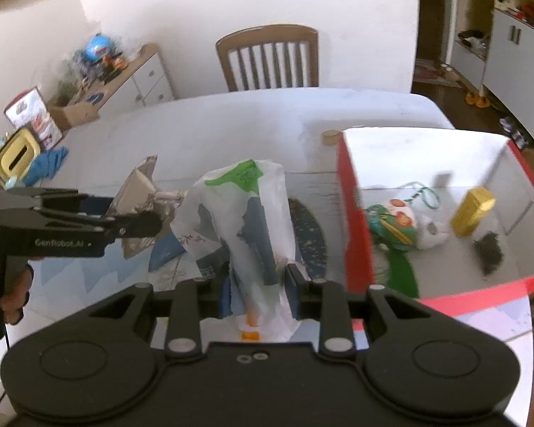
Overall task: Organize objects
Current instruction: 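Grasp the silver ZHOUSHI foil bag with the left tool while the right grasps the white plastic bag, then carry both bags over the red shoebox and lower them inside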
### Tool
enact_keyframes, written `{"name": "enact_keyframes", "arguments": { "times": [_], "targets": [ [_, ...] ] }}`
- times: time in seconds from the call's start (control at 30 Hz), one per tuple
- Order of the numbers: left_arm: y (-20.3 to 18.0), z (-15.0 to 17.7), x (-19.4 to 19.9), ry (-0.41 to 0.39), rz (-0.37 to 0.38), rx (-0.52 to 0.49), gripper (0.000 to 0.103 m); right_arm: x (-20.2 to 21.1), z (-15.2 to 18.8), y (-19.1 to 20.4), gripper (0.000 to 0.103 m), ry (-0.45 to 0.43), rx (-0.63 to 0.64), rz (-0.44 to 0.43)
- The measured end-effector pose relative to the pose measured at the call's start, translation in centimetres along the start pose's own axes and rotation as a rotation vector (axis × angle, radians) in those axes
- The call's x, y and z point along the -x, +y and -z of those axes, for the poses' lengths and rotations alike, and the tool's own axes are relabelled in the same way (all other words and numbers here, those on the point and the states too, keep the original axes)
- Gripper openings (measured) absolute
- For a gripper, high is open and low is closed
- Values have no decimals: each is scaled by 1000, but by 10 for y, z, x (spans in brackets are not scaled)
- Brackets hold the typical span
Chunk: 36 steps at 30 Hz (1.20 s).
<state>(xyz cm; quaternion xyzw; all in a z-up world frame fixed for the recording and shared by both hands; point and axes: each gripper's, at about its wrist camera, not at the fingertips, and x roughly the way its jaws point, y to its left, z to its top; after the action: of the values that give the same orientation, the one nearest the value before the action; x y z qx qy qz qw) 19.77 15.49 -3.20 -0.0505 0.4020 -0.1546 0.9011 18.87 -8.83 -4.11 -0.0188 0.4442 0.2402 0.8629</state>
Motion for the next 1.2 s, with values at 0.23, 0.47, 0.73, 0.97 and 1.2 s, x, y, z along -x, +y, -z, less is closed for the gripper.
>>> {"name": "enact_keyframes", "arguments": {
  "times": [0.23,0.47,0.73,0.97,1.2],
  "targets": [
    [-37,-15,-3,-12,36,-46,58,19,4,-31,29,-21,-64,17],
    [-79,-31,-20,-15,52,-93,58,31,2,-72,29,-50,-107,48],
    [-118,-51,-52,-12,41,-113,58,39,-7,-126,29,-86,-134,92],
    [-148,-69,-88,16,18,-130,58,33,-24,-181,29,-105,-167,136],
    [-173,-85,-128,48,-15,-158,58,17,-34,-217,29,-95,-124,170]
  ]
}}
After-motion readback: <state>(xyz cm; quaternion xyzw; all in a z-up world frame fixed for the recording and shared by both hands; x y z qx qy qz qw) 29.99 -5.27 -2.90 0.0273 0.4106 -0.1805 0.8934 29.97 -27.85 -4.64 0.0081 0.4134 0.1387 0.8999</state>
